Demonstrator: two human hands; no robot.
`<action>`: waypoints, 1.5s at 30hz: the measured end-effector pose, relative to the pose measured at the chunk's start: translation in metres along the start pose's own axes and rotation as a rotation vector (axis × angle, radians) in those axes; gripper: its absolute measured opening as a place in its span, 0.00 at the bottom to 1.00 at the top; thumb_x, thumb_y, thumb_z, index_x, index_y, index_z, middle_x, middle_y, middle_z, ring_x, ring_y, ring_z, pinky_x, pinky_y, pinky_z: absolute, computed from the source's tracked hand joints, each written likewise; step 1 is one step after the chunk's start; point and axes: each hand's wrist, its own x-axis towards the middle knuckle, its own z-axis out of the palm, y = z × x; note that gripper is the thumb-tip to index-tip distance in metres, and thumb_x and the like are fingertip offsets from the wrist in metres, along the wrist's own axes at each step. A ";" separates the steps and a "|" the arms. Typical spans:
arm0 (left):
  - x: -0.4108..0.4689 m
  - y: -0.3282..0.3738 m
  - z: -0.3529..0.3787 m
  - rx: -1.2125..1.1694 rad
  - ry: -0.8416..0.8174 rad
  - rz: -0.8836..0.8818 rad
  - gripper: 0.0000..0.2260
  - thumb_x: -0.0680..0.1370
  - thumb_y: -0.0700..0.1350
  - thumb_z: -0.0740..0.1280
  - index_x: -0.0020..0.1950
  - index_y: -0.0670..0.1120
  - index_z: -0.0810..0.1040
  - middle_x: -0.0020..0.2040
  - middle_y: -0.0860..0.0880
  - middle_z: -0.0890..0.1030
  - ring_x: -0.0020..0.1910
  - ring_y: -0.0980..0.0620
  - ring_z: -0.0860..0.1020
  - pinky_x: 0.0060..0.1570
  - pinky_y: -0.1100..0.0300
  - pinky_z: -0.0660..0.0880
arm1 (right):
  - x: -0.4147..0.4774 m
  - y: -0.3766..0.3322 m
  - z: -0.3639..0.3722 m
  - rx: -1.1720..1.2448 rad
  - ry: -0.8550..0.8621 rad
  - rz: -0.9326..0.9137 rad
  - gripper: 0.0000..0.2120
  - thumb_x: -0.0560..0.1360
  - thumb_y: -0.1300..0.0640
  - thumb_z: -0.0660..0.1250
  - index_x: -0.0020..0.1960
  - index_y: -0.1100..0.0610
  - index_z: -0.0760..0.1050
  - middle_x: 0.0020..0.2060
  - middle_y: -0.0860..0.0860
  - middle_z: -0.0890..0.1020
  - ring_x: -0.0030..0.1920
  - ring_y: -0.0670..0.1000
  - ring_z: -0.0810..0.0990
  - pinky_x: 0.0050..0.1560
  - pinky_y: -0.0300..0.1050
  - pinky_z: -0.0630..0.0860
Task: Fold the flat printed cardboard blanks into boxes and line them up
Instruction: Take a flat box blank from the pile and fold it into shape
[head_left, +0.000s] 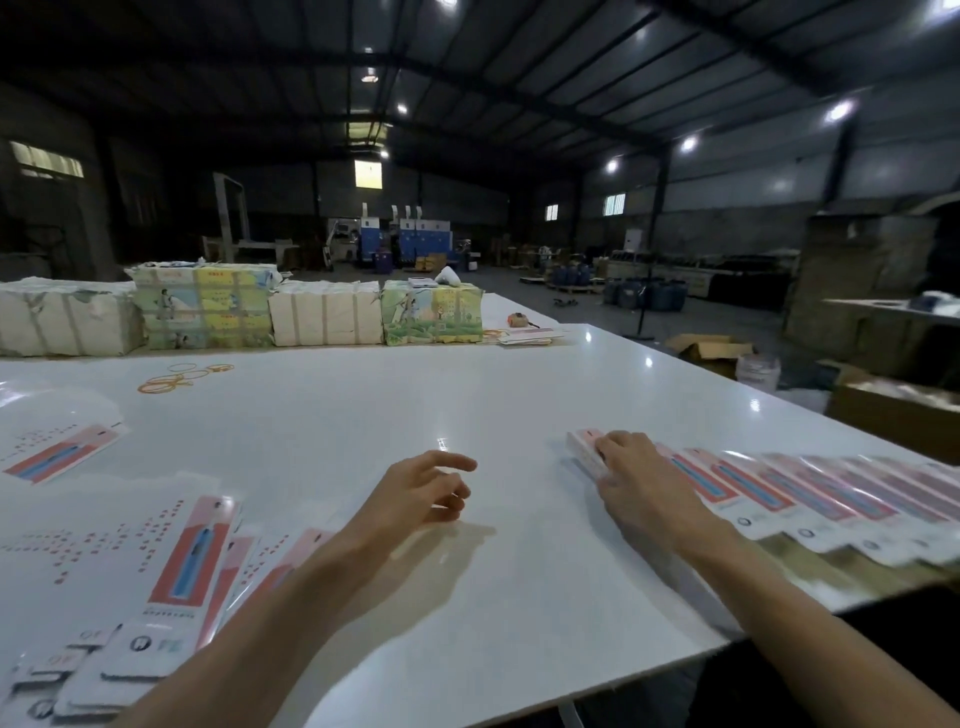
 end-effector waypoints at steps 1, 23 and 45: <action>0.000 -0.001 0.000 0.029 -0.016 0.004 0.11 0.84 0.37 0.64 0.59 0.45 0.85 0.45 0.45 0.84 0.44 0.50 0.82 0.50 0.57 0.82 | -0.004 0.011 0.000 -0.086 -0.002 0.032 0.18 0.85 0.51 0.63 0.74 0.50 0.69 0.72 0.48 0.74 0.66 0.50 0.76 0.72 0.53 0.71; -0.008 0.025 -0.025 0.722 0.312 0.037 0.09 0.83 0.48 0.65 0.62 0.54 0.81 0.45 0.54 0.86 0.40 0.55 0.83 0.48 0.55 0.83 | 0.018 -0.128 0.043 0.050 0.097 -0.298 0.08 0.82 0.53 0.58 0.49 0.53 0.74 0.40 0.49 0.83 0.40 0.54 0.81 0.41 0.50 0.77; -0.064 0.065 -0.150 1.332 0.525 -0.829 0.45 0.67 0.61 0.83 0.74 0.43 0.67 0.56 0.45 0.82 0.53 0.48 0.83 0.60 0.50 0.81 | 0.018 -0.116 0.044 0.409 0.014 -0.273 0.07 0.81 0.55 0.62 0.48 0.49 0.77 0.35 0.46 0.81 0.39 0.51 0.78 0.44 0.49 0.76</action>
